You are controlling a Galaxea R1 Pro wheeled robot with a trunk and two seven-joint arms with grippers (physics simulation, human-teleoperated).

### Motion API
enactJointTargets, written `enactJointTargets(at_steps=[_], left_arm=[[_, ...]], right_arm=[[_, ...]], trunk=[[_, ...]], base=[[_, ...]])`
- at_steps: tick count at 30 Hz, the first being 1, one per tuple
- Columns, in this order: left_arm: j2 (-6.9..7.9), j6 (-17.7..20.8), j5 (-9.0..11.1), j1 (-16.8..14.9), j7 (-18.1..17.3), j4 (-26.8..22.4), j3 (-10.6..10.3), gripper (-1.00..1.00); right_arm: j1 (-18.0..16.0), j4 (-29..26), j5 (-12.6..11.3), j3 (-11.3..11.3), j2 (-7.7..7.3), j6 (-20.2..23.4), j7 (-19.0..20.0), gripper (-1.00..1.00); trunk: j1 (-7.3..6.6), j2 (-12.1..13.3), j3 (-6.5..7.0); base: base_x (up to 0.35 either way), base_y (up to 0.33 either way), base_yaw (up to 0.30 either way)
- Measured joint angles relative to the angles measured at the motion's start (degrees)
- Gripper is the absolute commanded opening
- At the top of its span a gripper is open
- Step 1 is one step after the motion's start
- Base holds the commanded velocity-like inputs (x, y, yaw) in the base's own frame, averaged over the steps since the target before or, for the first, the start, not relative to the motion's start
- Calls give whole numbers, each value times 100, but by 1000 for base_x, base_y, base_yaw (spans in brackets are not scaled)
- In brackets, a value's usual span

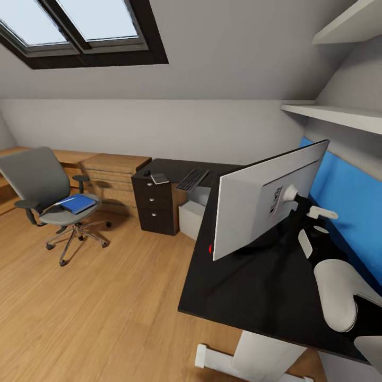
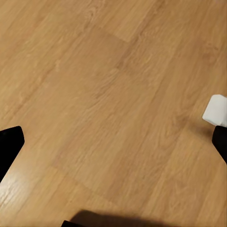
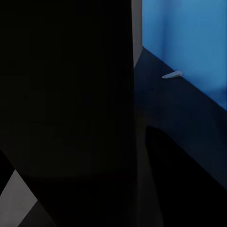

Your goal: In the bedroom, organize the workspace by keeping the computer under the desk, ensuring the monitor is on the desk, placing the keyboard on the desk next to the monitor, placing the mouse on the desk next to the keyboard, moving the folder from the swivel chair onto the desk next to the mouse, stacking the notebook on top of the folder with the pen on top of the notebook, and positioning the swivel chair next to the desk.

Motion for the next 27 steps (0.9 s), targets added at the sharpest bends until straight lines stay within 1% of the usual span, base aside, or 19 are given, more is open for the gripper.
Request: enactJointTargets(at_steps=[8, 17, 27], left_arm=[[-1, 0, 0, 0, 0, 0, -1, 100], [3, 0, -1, 0, -1, 1, 1, 100], [0, 0, 0, 0, 0, 0, 0, 100]], right_arm=[[0, 7, -6, -4, -1, -11, -11, -100], [0, 43, 18, -7, -9, -31, 196, -100], [0, 51, 12, -2, -10, -39, 207, -100]], trunk=[[0, 0, 0], [0, 0, 0], [0, 0, 0]], base=[[0, -10, 0], [0, -145, 0], [0, -15, 0]])
